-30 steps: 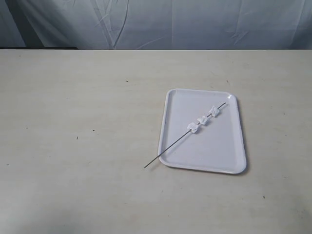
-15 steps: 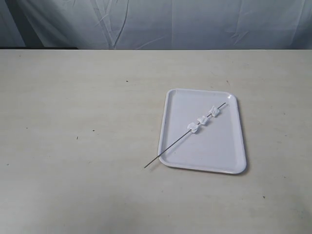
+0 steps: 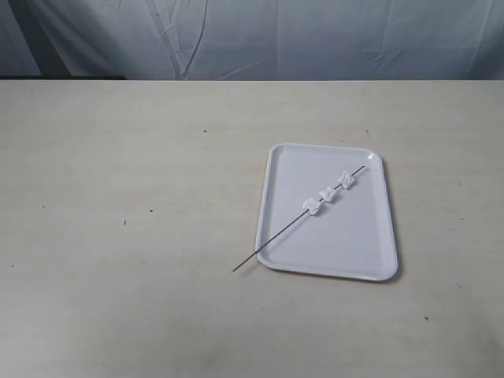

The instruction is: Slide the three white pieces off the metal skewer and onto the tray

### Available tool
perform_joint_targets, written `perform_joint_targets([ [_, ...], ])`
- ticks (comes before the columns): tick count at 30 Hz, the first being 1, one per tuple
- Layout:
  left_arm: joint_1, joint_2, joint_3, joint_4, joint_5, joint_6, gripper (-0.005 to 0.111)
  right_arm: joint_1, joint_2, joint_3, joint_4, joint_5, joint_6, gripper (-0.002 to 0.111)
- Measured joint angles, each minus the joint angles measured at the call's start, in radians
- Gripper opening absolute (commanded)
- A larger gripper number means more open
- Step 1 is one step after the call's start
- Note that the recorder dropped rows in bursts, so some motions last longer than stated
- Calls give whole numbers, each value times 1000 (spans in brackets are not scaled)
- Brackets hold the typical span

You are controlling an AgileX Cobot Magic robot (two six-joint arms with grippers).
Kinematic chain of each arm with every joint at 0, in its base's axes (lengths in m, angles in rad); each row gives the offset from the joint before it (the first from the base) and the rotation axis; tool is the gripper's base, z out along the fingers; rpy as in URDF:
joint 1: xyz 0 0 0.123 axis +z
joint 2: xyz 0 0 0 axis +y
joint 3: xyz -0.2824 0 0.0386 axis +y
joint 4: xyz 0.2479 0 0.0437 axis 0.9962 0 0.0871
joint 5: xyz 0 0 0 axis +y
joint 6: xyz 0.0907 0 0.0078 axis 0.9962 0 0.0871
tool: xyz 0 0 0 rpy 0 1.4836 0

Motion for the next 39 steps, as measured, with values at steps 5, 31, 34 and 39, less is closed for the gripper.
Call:
perform_joint_targets([
  [5,-80,108,-59,0,18,0,14,0,0,0,0,0,0,-1],
  [31,-183,262,-174,76,19,1,14,0,0,0,0,0,0,-1],
  [34,-183,262,-174,76,19,1,14,0,0,0,-8,0,0,-1],
  [39,-183,262,-174,76,19,1,14,0,0,0,-12,-20,3,-1],
])
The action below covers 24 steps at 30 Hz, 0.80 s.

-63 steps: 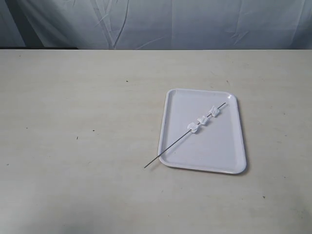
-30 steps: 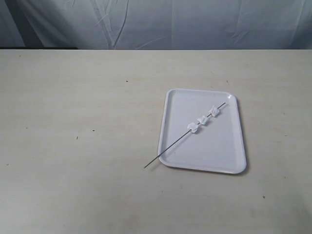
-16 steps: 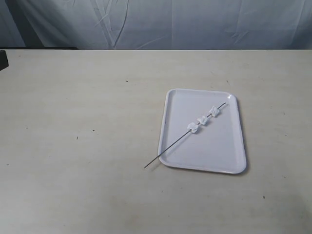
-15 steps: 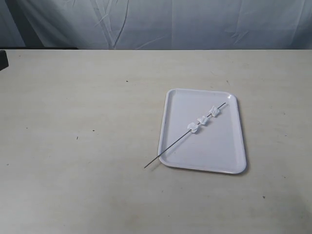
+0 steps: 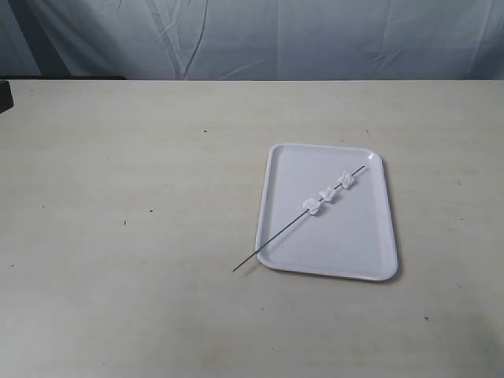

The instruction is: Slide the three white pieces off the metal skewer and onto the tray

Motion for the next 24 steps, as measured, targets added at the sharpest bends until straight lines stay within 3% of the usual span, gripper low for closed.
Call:
perform_joint_targets([
  [5,0,0,0,0,0,0,14,0,0,-63,0,-28,80,-1],
  [12,0,0,0,0,0,0,14,0,27,-305,0,146,103,-1],
  [24,0,0,0,0,0,0,14,0,411,-619,6,266,104,-1],
])
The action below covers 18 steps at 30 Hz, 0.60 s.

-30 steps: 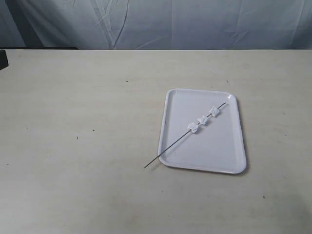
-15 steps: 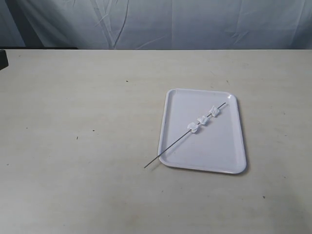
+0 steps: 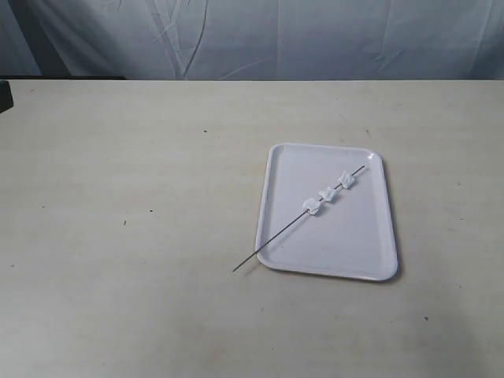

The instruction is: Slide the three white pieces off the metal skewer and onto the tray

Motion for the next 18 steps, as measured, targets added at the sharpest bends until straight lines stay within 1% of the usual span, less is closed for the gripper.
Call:
perform_joint_targets([
  [3,0,0,0,0,0,0,14,0,95,-12,62,-79,2,-1],
  [5,0,0,0,0,0,0,14,0,142,-14,107,-177,2,-1],
  [7,0,0,0,0,0,0,14,0,176,-16,141,-274,4,-1],
  [10,0,0,0,0,0,0,14,0,210,-16,211,-353,7,-1],
  [14,0,0,0,0,0,0,14,0,271,-17,333,-361,11,-1],
  [18,0,0,0,0,0,0,14,0,389,-18,362,-334,-1,-1],
])
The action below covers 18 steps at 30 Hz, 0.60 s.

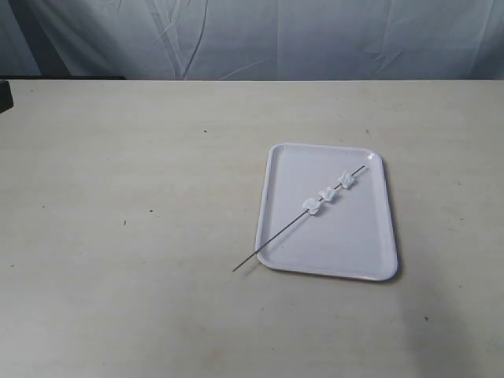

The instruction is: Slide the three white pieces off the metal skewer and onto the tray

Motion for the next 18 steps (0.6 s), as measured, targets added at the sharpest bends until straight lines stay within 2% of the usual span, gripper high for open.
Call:
perform_joint_targets([
  [9,0,0,0,0,-6,0,14,0,245,0,10,-4,-42,-1],
  [18,0,0,0,-19,10,0,14,0,294,0,18,-28,-85,-1],
])
